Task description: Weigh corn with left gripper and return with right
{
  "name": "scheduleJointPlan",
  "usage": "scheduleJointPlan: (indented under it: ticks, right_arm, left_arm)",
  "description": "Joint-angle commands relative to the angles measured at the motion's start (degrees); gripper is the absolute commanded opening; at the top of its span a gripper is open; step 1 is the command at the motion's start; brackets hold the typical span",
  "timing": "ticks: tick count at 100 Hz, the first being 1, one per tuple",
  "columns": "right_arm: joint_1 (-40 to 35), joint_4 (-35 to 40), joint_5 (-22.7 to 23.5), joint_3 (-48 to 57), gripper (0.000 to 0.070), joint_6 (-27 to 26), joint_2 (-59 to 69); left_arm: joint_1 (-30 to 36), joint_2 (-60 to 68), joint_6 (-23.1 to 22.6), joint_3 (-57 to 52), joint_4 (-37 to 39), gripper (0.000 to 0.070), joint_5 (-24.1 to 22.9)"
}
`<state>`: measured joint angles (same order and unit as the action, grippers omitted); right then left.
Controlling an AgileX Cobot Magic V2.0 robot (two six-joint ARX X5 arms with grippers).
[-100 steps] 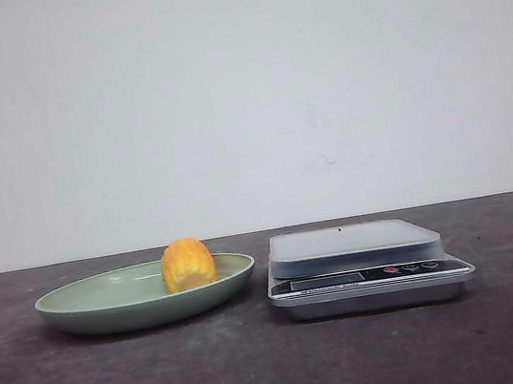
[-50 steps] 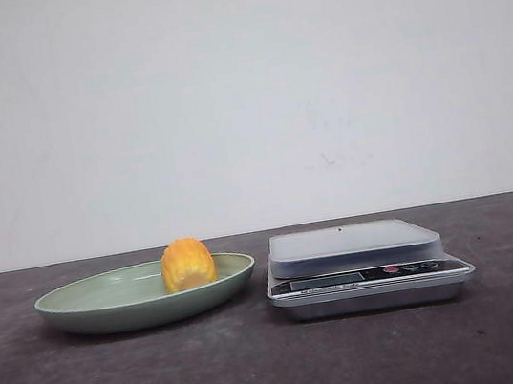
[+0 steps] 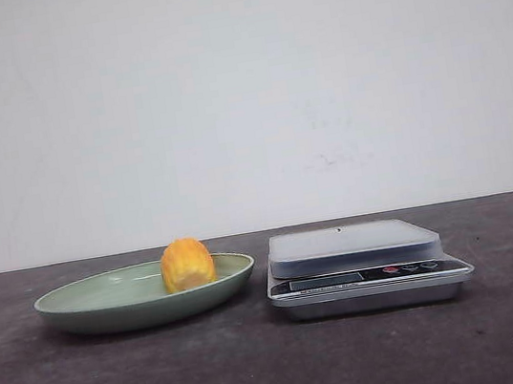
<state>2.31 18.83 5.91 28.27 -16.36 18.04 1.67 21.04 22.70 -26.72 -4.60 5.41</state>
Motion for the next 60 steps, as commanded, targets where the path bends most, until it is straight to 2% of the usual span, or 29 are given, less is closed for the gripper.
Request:
scheduleJointPlan:
  ticks: [1,5,9,12,15,16,30,47,60]
  right_arm:
    - [0.0,0.0,2.5,4.4,0.0007,-0.9,2.9]
    - [0.0,0.7,3.8,6.9,0.0059,-0.7,4.6]
    - [0.0,1.0,4.9,9.2,0.0192,-0.7,6.3]
    - [0.0,1.2,5.6,10.8,0.0318,-0.5,7.5]
    - [-0.1,1.4,6.4,12.7,0.0430,-0.1,8.8]
    - [-0.2,1.6,6.5,13.2,0.0447,0.0,9.1]
    - [-1.6,4.5,6.5,19.3,0.0457,2.2,12.3]
    - [-3.7,7.1,6.7,24.3,0.0457,2.8,14.1]
    - [-4.6,7.8,6.8,25.2,0.0457,3.5,14.1]
  left_arm:
    - [0.0,3.9,0.0,-5.0,-0.7,0.0124,2.4]
    - [0.0,6.3,0.0,-8.0,-1.3,0.0262,3.8]
    - [0.0,8.6,0.1,-10.9,-1.9,0.0384,4.5]
    - [0.0,10.2,0.1,-12.9,-2.3,0.0438,5.3]
    - [0.1,12.0,0.2,-15.4,-3.2,0.0464,6.4]
    - [0.1,12.2,0.2,-15.8,-3.4,0.0467,6.6]
    - [1.3,18.0,-0.4,-25.5,-11.3,0.0477,8.3]
    - [4.3,24.0,-7.9,-34.4,-20.0,0.0476,8.3]
    - [8.0,29.4,-8.5,-37.7,-21.1,0.0474,8.1]
